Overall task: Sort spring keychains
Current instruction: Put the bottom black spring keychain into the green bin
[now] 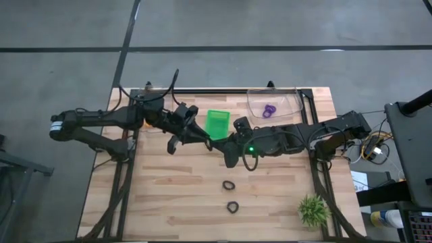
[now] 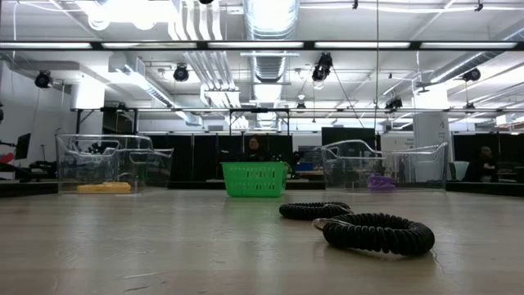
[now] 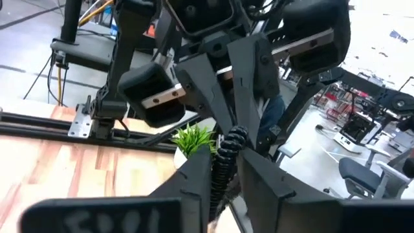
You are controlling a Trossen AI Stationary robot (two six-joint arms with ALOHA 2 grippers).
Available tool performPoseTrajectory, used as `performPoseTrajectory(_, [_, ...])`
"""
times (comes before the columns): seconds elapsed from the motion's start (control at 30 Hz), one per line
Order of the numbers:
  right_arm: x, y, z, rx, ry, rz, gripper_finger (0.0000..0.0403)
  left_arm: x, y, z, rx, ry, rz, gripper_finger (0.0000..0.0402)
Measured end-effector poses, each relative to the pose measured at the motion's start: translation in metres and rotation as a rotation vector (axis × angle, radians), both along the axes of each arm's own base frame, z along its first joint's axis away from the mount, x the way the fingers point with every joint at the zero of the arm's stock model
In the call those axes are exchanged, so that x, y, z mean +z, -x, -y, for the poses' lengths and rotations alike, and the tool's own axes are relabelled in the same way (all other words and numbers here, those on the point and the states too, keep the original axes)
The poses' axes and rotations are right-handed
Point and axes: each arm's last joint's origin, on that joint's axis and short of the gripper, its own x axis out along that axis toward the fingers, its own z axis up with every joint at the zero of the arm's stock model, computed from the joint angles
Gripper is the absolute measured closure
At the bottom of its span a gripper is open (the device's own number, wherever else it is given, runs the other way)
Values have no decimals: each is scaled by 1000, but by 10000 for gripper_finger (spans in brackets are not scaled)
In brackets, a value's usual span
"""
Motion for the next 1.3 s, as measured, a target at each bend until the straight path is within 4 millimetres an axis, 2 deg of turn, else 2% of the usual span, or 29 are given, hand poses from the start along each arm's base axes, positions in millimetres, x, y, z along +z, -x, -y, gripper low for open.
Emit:
performPoseTrajectory(0.13, [0, 0, 0, 0, 2, 0, 394, -2, 0, 0, 0, -3, -22, 378])
performPoseTrajectory(0.2, [0, 0, 0, 0, 2, 0, 394, -2, 0, 0, 1, 10, -29, 389])
performPoseTrajectory(0.37, [0, 0, 0, 2, 13, -2, 393, -3, 0, -1, 32, 24, -36, 396])
performPoseTrajectory(0.47, [0, 0, 0, 1, 13, -3, 379, -4, 0, -3, 39, 26, -53, 398])
performPoseTrajectory(0.77, [-15, 6, 2, -7, 45, -161, 275, -11, 3, -7, 86, 28, -138, 400])
performPoseTrajectory(0.9, [-24, 11, 3, -26, 31, -262, 245, -18, 2, -13, 153, -1, -197, 400])
performPoseTrajectory(1.3, [-29, 14, 4, -36, 17, -318, 232, -61, -15, -47, 447, -150, -468, 400])
